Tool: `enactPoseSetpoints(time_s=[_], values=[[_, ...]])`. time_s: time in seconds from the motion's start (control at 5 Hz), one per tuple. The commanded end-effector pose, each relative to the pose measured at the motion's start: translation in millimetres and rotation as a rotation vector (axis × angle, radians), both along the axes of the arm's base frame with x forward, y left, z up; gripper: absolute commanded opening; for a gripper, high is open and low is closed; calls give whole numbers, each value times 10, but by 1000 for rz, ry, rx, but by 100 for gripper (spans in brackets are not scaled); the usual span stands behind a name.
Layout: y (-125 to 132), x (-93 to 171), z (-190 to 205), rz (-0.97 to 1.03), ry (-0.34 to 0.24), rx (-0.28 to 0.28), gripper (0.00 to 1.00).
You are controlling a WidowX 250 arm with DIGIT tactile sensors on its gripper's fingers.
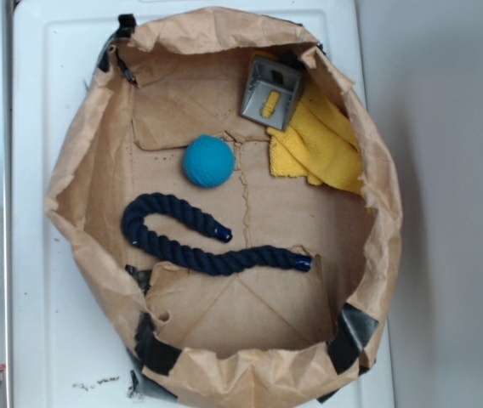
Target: Grab the blue rope.
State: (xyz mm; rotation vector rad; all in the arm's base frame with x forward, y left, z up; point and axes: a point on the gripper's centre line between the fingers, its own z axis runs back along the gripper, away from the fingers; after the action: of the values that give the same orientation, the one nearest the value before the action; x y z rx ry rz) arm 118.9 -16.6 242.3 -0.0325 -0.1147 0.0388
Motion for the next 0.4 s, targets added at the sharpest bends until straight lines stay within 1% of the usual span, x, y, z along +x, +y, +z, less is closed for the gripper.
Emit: enactPoseSetpoints(time_s=[0.0,0.2], values=[[0,0,0,0,0,0,100],[-61,457,-19,91,-58,16,100]])
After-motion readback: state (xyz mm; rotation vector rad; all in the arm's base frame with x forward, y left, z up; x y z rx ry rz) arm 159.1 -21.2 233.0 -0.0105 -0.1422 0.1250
